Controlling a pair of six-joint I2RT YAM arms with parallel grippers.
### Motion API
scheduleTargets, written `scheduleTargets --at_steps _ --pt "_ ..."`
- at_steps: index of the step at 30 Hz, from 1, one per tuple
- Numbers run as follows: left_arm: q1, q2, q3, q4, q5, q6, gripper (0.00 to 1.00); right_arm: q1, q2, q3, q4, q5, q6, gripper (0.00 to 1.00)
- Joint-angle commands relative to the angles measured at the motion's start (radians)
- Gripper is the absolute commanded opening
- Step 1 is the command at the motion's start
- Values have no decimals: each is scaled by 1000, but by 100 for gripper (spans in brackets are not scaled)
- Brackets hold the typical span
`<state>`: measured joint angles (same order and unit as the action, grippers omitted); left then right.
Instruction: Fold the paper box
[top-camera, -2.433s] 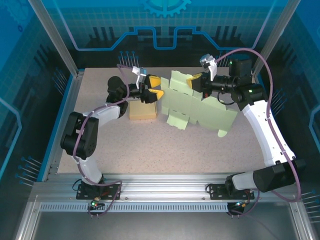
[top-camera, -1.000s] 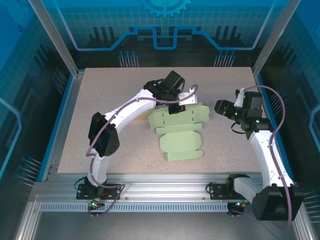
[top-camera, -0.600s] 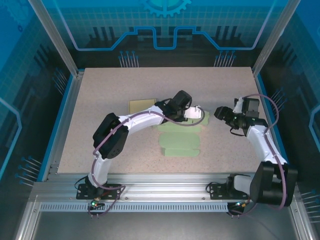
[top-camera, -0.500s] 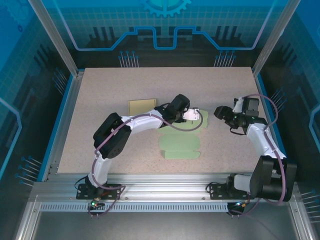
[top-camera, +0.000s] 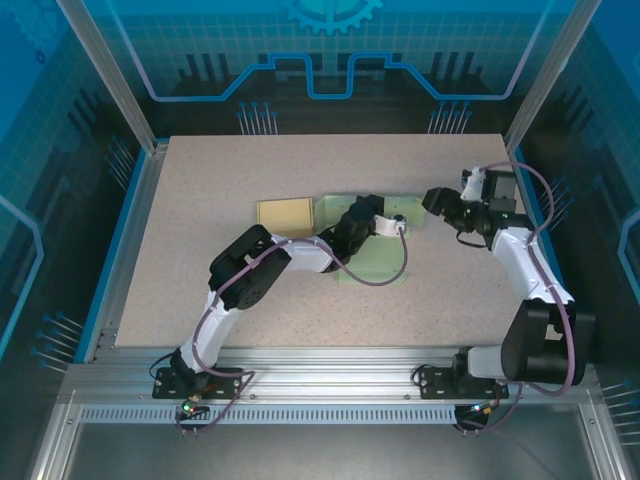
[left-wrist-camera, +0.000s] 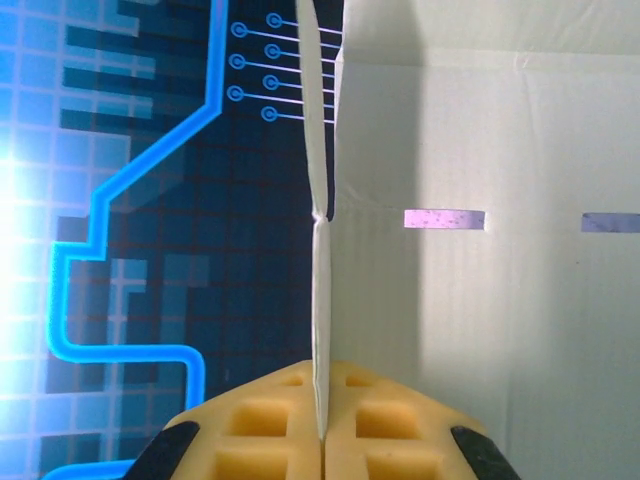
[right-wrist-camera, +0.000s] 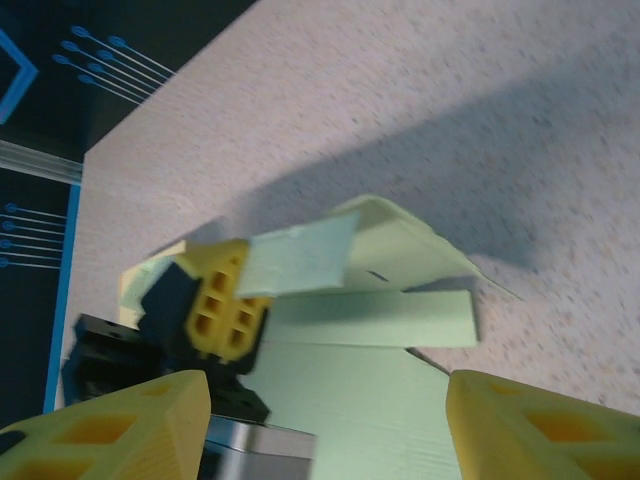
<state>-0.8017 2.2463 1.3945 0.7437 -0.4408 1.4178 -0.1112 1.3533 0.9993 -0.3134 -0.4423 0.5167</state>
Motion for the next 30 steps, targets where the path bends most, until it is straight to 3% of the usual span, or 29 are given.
scheduleTargets --at_steps 1,4,7,12,17,23,30 --pt "-7 24 28 109 3 59 4 14 41 57 -10 -5 -11 60" --pt "-7 27 11 122 1 78 5 35 99 107 -4 -22 1 50" --pt "-7 28 0 139 -10 89 5 67 187 163 -22 -22 21 46" --pt "-8 30 -22 180 -24 84 5 75 304 175 56 -59 114 57" --pt "-10 34 -30 182 -27 72 5 79 391 159 198 -137 210 56" --pt "-9 45 -25 162 -17 34 5 92 467 124 380 -235 323 37" --pt "-4 35 -12 91 -15 -49 11 104 492 113 401 -238 345 8"
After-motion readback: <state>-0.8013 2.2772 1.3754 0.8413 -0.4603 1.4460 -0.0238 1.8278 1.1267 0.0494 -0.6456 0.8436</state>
